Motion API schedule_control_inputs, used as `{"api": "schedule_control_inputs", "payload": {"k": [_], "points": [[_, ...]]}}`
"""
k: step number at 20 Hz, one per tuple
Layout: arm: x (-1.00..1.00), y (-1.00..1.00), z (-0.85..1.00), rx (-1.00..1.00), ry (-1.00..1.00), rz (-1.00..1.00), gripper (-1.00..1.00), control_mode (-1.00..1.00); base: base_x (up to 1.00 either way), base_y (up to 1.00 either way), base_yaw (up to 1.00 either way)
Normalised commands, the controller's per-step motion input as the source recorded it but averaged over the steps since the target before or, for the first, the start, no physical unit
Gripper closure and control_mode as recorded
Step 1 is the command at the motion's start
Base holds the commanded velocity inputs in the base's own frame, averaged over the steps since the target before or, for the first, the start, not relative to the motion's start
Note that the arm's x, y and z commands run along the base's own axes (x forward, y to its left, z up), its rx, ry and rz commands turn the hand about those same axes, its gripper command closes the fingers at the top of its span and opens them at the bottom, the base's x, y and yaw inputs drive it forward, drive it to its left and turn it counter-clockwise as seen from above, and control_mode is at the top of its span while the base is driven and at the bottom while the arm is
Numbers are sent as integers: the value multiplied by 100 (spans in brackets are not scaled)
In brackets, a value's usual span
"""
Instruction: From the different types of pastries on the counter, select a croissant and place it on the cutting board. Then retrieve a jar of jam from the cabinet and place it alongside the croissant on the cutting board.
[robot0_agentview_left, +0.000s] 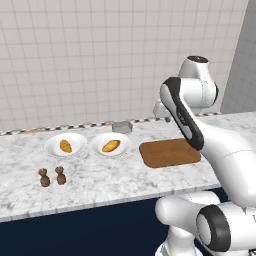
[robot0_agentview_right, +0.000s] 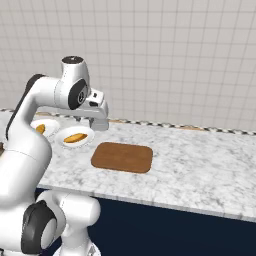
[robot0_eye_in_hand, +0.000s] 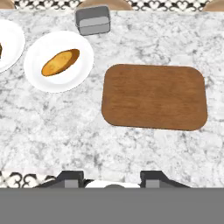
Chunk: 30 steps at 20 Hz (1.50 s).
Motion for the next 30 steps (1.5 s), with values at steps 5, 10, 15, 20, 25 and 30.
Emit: {"api": "schedule_control_inputs", "payload": {"k": [5, 10, 15, 20, 25, 30], "points": [[-60, 16, -22, 0, -5, 1, -100, -100, 0, 0, 0], [-14, 100, -62, -16, 21, -6, -100, -100, 0, 0, 0], [52, 100, -16, -8, 12, -13, -100, -100, 0, 0, 0], [58, 99, -15, -12, 11, -4, -100, -100, 0, 0, 0], [51, 84, -20, -3, 7, 0, -100, -100, 0, 0, 0], [77, 82, -26, 1, 8, 0, -100, -100, 0, 0, 0]]}}
